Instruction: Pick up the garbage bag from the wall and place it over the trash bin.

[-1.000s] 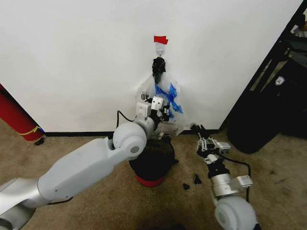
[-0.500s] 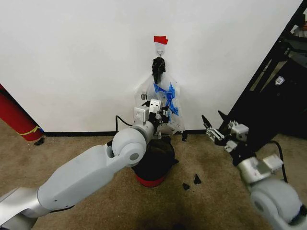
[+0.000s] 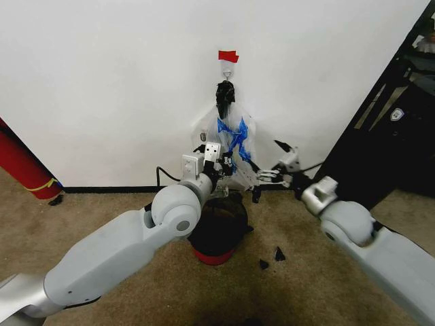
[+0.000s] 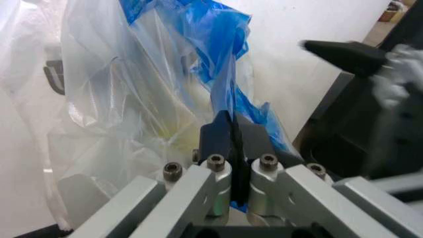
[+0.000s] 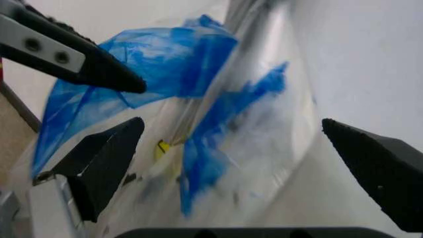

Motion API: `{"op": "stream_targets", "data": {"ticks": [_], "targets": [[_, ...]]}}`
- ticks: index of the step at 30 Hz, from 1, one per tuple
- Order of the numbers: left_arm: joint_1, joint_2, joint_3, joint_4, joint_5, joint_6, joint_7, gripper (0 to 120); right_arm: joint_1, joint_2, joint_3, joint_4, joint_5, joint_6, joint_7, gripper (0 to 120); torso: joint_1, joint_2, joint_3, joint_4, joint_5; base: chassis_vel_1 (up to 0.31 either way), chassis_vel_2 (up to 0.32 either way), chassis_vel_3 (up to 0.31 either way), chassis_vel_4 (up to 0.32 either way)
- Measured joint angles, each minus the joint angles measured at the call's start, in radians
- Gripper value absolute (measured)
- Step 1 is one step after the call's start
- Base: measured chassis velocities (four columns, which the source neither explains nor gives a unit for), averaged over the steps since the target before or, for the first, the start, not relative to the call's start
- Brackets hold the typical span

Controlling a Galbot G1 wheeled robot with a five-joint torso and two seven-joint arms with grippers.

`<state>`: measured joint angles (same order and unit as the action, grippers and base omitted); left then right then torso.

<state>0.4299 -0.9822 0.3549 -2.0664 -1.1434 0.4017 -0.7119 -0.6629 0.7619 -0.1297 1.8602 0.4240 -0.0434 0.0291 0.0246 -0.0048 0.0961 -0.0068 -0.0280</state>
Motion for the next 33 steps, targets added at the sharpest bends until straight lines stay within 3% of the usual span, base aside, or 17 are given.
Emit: {"op": "stream_targets", "data": {"ticks": [4, 8, 10, 11, 13, 21, 23, 30, 33], "targets": [[-0.001, -0.002, 0.003, -0.001, 0.0, 0.0, 0.0, 0, 0.031, 0.014, -0.029, -0.028, -0.037, -0.017, 0.0, 100, 0.0, 0.0, 0.0, -0.0001, -0.0002, 0.0, 0.0, 0.0, 0.0], [-0.003, -0.002, 0.005, -0.002, -0.001, 0.0, 0.002, 0, 0.036, 0.015, -0.037, -0.04, -0.055, -0.04, 0.001, 85, 0.0, 0.0, 0.0, -0.0004, -0.0001, 0.0, 0.0, 0.0, 0.0], [-0.003, -0.002, 0.005, -0.002, -0.001, 0.0, 0.003, 0, 0.036, 0.015, -0.037, -0.04, -0.055, -0.042, 0.001, 84, 0.0, 0.0, 0.0, -0.0003, -0.0001, 0.0, 0.0, 0.0, 0.0], [-0.003, -0.001, 0.007, -0.006, -0.001, 0.001, 0.003, 0, 0.039, 0.015, -0.043, -0.043, -0.054, -0.052, 0.0, 73, 0.0, 0.0, 0.0, -0.0003, -0.0001, 0.0, 0.0, 0.0, 0.0], [-0.005, 0.0, 0.01, -0.013, -0.004, 0.002, 0.004, 0, 0.047, 0.025, -0.045, -0.05, -0.055, -0.058, -0.001, 65, 0.0, 0.0, 0.0, -0.0003, -0.0001, 0.0, 0.0, 0.0, 0.0], [-0.014, -0.001, 0.019, -0.023, -0.011, 0.004, 0.003, 0, 0.086, 0.039, -0.077, -0.042, -0.015, -0.161, 0.018, 38, 0.0, 0.0, 0.0, 0.0, -0.0001, 0.0, 0.0, 0.0, 0.0], [-0.014, -0.001, 0.019, -0.024, -0.011, 0.004, 0.003, 0, 0.087, 0.039, -0.077, -0.04, -0.012, -0.165, 0.02, 34, 0.0, 0.0, 0.0, 0.0, -0.0001, 0.0, 0.0, 0.0, 0.0], [-0.007, 0.009, 0.015, -0.028, -0.012, 0.003, 0.002, 0, 0.075, 0.035, -0.065, -0.019, 0.036, -0.185, 0.052, 5, 0.0, 0.0, 0.0, -0.0002, -0.0001, 0.0, 0.0, 0.0, 0.0], [-0.003, 0.011, 0.01, -0.027, -0.012, 0.001, 0.002, 0, 0.068, 0.039, -0.05, -0.007, 0.092, -0.197, 0.072, 0, 0.0, 0.0, 0.0, -0.0002, -0.0001, 0.0, 0.0, 0.0, 0.0]]}}
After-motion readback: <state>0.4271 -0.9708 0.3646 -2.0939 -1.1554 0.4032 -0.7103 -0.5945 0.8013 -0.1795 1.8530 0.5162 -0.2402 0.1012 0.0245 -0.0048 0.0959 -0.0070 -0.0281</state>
